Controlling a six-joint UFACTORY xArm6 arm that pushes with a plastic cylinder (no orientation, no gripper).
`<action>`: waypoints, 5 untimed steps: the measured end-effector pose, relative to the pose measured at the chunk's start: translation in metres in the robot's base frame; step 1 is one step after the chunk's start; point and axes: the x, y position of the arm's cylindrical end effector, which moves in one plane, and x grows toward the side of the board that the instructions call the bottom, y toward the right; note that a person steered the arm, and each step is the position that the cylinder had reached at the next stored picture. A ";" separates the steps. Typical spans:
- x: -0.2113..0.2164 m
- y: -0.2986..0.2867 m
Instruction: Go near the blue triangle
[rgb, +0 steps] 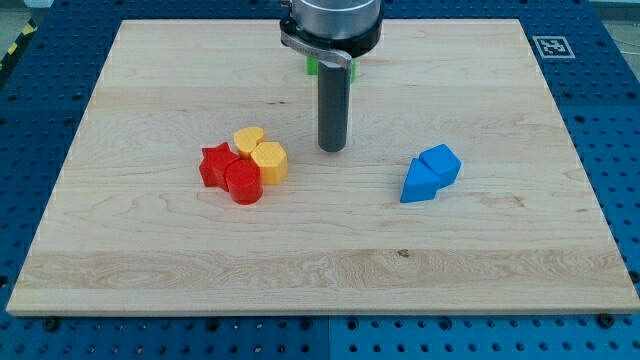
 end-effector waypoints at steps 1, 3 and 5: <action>0.002 0.000; 0.011 0.000; 0.046 0.000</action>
